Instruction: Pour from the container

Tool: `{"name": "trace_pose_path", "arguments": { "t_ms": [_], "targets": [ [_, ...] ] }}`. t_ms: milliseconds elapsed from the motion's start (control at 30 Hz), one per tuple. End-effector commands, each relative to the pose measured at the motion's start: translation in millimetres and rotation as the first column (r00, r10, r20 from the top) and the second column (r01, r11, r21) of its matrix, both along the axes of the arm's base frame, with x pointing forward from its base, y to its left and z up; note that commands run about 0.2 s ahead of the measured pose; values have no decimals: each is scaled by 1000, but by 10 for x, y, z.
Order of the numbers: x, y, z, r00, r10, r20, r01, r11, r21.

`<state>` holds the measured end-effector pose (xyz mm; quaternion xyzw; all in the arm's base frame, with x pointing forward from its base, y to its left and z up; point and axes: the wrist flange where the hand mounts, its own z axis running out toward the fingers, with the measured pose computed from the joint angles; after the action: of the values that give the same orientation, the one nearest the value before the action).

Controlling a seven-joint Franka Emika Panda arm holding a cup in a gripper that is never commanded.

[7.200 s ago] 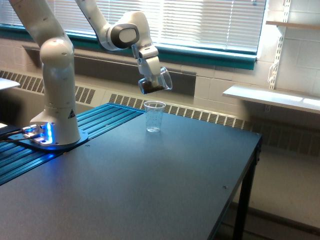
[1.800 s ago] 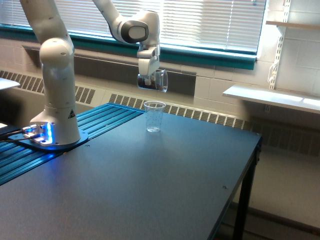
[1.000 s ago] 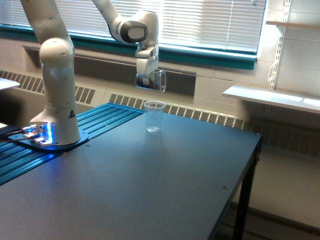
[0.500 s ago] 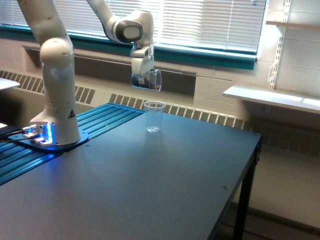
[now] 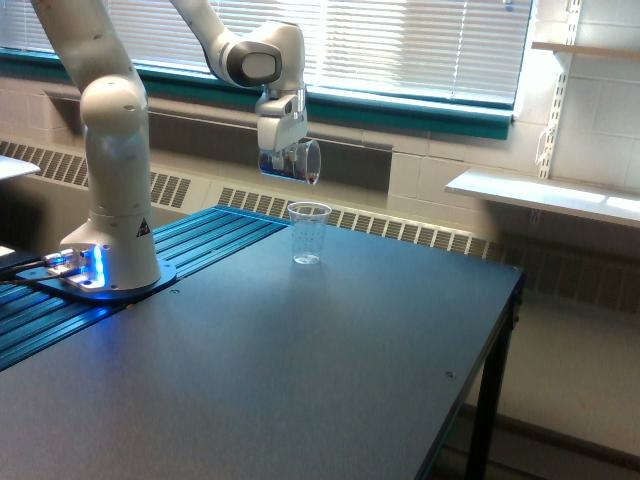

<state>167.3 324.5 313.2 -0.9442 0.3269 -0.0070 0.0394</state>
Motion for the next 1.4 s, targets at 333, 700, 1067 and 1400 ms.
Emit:
{"name": "trace_pose_path", "arguments": {
  "t_ms": [333,700,1067,1400],
  "targets": [
    [115,-115,42,997,-78,-15,78,997,13],
    [135,-125,72,993,-116,-22,116,993,19],
    [144,-68,99,989,-145,-23,146,989,31],
    [117,51,128,987,-162,-23,163,985,50]
  ]
}}
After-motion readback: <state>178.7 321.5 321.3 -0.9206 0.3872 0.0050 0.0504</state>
